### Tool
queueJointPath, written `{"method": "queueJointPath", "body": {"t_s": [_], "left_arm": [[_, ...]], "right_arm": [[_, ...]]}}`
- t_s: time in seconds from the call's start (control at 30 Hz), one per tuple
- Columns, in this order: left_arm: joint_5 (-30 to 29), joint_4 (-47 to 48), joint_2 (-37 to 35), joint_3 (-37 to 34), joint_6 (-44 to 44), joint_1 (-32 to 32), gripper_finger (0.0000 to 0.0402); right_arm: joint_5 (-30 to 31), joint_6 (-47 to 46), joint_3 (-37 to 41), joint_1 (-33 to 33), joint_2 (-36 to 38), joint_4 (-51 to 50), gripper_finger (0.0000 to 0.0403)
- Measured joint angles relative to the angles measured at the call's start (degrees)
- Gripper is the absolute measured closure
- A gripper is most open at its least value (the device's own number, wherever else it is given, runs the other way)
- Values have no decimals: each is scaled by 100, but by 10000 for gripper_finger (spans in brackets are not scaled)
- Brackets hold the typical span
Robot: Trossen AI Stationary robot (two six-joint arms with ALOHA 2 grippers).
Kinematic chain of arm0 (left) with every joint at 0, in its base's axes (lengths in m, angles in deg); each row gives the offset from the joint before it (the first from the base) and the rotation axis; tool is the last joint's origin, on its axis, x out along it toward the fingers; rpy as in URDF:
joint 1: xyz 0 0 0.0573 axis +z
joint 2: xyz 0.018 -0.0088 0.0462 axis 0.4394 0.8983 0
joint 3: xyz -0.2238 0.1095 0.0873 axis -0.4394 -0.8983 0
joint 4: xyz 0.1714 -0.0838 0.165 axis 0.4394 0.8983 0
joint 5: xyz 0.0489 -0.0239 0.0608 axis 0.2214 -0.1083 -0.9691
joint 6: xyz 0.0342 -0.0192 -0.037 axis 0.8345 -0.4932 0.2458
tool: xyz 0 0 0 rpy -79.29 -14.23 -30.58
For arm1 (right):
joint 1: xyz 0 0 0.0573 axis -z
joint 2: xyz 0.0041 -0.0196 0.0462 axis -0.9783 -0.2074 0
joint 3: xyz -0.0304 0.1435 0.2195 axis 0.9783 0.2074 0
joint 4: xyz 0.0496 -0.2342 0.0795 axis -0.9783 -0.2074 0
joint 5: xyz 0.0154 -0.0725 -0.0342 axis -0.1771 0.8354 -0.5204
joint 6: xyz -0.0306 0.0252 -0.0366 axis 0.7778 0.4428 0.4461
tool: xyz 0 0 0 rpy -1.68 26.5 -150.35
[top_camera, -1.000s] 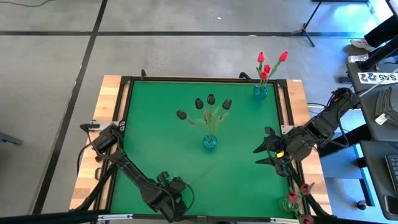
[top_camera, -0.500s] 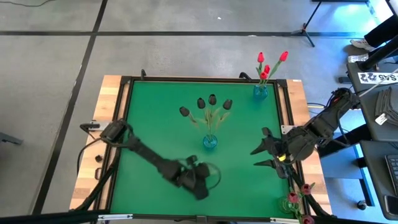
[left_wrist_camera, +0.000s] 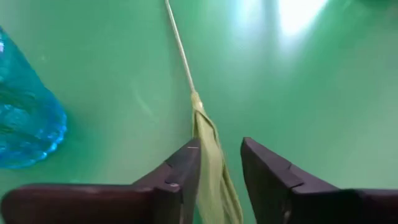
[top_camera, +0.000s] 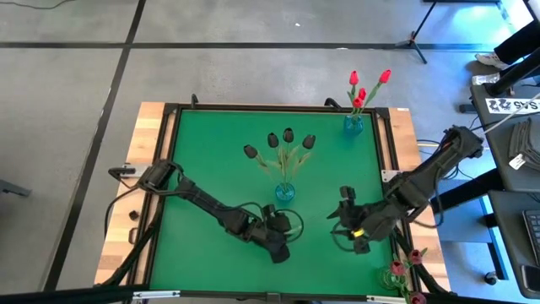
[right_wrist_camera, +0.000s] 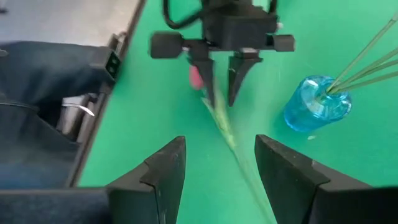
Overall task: Sort flowers into vase by color
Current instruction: Put the pink tulip into the green vase
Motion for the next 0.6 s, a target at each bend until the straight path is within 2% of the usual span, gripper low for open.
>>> {"method": "queueJointPath", "body": {"t_s": [0.2,0.43,0.6], "left_arm": [[-252,154,-59,106,272,-237,253],[-1528,1360,-875,149,-141,-908,260],[-2189,1618,-1307,153,-329,-1485,268]], "right_arm": [[171,-9,0,0,-431,227,210],[546,75,0,0,-911,529,210],[579,318,0,158,-1289,872,210]]}}
